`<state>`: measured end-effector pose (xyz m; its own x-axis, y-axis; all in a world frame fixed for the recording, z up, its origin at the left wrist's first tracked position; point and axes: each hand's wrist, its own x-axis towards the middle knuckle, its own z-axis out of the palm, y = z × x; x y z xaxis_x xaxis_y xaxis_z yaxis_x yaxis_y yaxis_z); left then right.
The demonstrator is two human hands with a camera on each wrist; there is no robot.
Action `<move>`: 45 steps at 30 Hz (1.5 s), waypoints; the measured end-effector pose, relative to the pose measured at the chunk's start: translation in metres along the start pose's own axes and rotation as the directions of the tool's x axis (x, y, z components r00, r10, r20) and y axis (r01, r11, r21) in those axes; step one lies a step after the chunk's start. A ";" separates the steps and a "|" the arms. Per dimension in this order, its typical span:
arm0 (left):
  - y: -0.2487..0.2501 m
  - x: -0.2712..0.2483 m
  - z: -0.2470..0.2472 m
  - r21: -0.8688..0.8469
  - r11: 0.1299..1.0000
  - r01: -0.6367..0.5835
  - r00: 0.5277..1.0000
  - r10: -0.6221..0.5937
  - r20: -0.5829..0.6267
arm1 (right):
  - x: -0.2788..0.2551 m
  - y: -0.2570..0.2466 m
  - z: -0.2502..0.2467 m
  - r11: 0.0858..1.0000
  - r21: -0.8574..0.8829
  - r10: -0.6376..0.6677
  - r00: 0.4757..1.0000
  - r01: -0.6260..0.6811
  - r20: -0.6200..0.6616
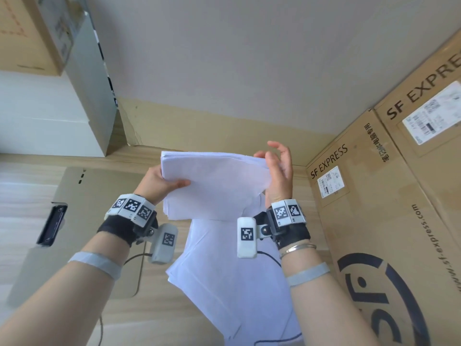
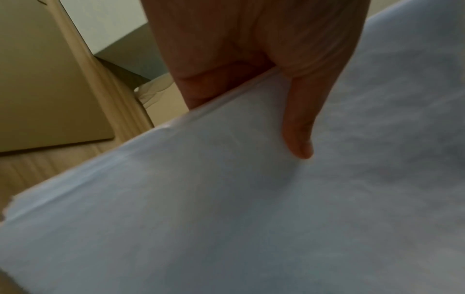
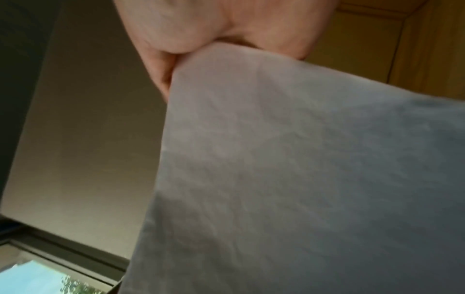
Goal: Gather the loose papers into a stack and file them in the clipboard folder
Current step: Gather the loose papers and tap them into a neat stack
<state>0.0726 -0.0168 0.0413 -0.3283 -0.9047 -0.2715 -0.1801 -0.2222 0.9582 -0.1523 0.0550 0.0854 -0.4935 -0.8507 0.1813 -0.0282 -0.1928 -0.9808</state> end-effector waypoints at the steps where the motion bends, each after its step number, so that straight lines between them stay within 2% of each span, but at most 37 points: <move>1: -0.004 0.001 -0.001 0.016 0.999 0.031 0.999 -0.031 0.008 | 0.001 0.006 -0.006 0.999 0.038 0.017 0.999 -0.018 0.033; 3: -0.011 0.000 0.000 0.032 0.996 0.085 0.996 -0.086 0.031 | -0.002 0.015 -0.010 0.996 -0.050 0.076 0.994 -0.072 0.085; 5: -0.018 -0.002 0.004 0.027 0.994 0.109 0.992 -0.111 0.059 | -0.010 0.030 -0.011 0.967 -0.182 0.203 0.972 -0.179 0.119; 7: -0.021 -0.003 0.010 0.046 0.995 0.084 0.995 -0.086 0.052 | -0.016 0.041 -0.010 0.905 -0.284 0.346 0.936 -0.315 0.064; 8: -0.020 -0.004 0.012 0.053 0.997 0.056 0.998 -0.058 0.035 | -0.018 0.042 -0.010 0.879 -0.326 0.374 0.927 -0.347 0.022; 11: -0.015 -0.006 0.011 0.006 1.000 -0.013 1.000 0.014 -0.008 | -0.013 0.038 -0.013 0.916 -0.213 0.346 0.938 -0.341 -0.017; 13: -0.017 -0.006 0.008 -0.041 0.999 0.001 1.000 0.000 0.017 | -0.010 0.038 -0.015 0.929 -0.127 0.352 0.936 -0.348 0.015; 14: -0.021 -0.006 0.006 -0.036 0.999 0.024 0.999 -0.023 0.041 | -0.011 0.040 -0.015 0.917 -0.144 0.380 0.924 -0.372 0.036; 16: -0.033 -0.006 0.007 0.030 0.997 0.073 0.994 -0.076 0.081 | -0.016 0.055 -0.014 0.840 -0.292 0.488 0.872 -0.458 0.036; 18: -0.044 -0.006 0.009 0.058 0.993 0.101 0.991 -0.106 0.087 | -0.021 0.072 -0.014 0.736 -0.426 0.575 0.818 -0.526 -0.018; 21: -0.050 -0.002 0.014 0.007 0.992 0.122 0.991 -0.122 0.054 | -0.022 0.081 -0.008 0.669 -0.463 0.604 0.789 -0.581 -0.117; 24: -0.044 0.007 0.017 0.009 0.994 0.112 0.993 -0.112 -0.038 | -0.012 0.072 -0.002 0.780 -0.395 0.499 0.863 -0.486 -0.077; 27: -0.040 0.014 0.015 -0.014 0.994 0.104 0.986 -0.105 -0.130 | -0.005 0.072 -0.009 0.820 -0.398 0.445 0.895 -0.412 -0.009; 28: -0.042 0.016 0.012 -0.009 0.994 0.107 0.981 -0.107 -0.159 | -0.006 0.078 -0.016 0.789 -0.446 0.466 0.885 -0.422 -0.013; 29: -0.045 0.017 0.008 0.014 0.991 0.131 0.973 -0.126 -0.193 | -0.010 0.087 -0.026 0.719 -0.531 0.515 0.857 -0.449 -0.028; 32: -0.063 0.018 -0.009 0.058 0.972 0.228 0.935 -0.202 -0.292 | -0.031 0.113 -0.059 0.450 -0.724 0.698 0.712 -0.523 -0.080; 34: -0.073 0.015 -0.015 0.065 0.958 0.280 0.917 -0.247 -0.312 | -0.048 0.124 -0.072 0.328 -0.813 0.744 0.662 -0.480 -0.091; 36: -0.081 0.010 -0.019 0.069 0.942 0.327 0.902 -0.290 -0.320 | -0.060 0.132 -0.076 0.217 -0.893 0.752 0.651 -0.394 -0.104; 39: -0.091 0.004 -0.020 0.068 0.928 0.367 0.888 -0.328 -0.322 | -0.072 0.140 -0.073 0.076 -0.958 0.737 0.662 -0.277 -0.134; 41: -0.095 0.001 -0.020 0.070 0.919 0.389 0.879 -0.347 -0.326 | -0.074 0.143 -0.072 0.053 -0.963 0.739 0.659 -0.263 -0.140; 45: -0.099 -0.002 -0.022 0.071 0.904 0.421 0.869 -0.380 -0.319 | -0.072 0.144 -0.075 0.010 -0.949 0.764 0.614 -0.316 -0.197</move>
<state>0.1118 -0.0011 -0.0513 0.0788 -0.8173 -0.5708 -0.3671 -0.5562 0.7456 -0.1859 0.1253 -0.0743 -0.4956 -0.5736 -0.6521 -0.6692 0.7308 -0.1342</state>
